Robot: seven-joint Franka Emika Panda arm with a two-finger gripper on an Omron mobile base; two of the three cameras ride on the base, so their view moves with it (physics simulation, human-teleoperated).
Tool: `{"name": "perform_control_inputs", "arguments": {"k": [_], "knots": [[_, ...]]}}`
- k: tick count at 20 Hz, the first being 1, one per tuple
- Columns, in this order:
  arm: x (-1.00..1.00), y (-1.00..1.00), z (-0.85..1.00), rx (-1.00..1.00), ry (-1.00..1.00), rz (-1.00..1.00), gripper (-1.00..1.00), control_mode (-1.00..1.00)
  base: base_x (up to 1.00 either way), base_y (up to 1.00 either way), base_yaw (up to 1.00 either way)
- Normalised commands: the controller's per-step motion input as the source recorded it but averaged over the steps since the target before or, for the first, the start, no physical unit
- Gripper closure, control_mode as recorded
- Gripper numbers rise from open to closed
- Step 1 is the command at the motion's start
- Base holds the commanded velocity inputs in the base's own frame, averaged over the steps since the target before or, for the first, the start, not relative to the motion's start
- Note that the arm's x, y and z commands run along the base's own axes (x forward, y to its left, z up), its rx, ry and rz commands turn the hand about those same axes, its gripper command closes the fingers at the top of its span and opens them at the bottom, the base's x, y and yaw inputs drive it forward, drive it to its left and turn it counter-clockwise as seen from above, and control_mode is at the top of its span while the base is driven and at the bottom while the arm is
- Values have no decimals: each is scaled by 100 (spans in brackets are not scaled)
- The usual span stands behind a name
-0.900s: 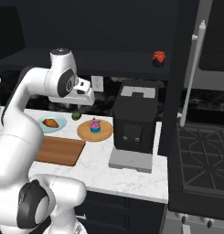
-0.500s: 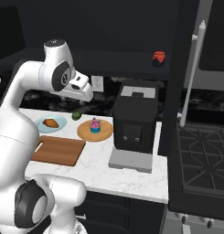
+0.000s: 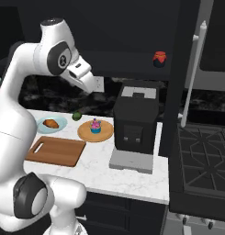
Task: From the different types of pastries on the counter, select a croissant and place it on the cutting board. Then retrieve a jar of jam from the cabinet and place it alongside the croissant on the cutting board.
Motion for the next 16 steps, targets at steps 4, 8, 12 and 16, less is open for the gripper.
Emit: {"name": "perform_control_inputs", "arguments": {"k": [4, 8, 12, 16], "knots": [[8, -27, 2, -2, -15, -7, -100, -100, 0, 0, 0], [-3, -11, 0, -10, -25, 0, -100, -100, 0, 0, 0], [-46, 0, 0, -7, -41, 0, -100, -100, 0, 0, 0], [-56, 2, -1, 0, -22, 0, -100, -100, 0, 0, 0]]}}
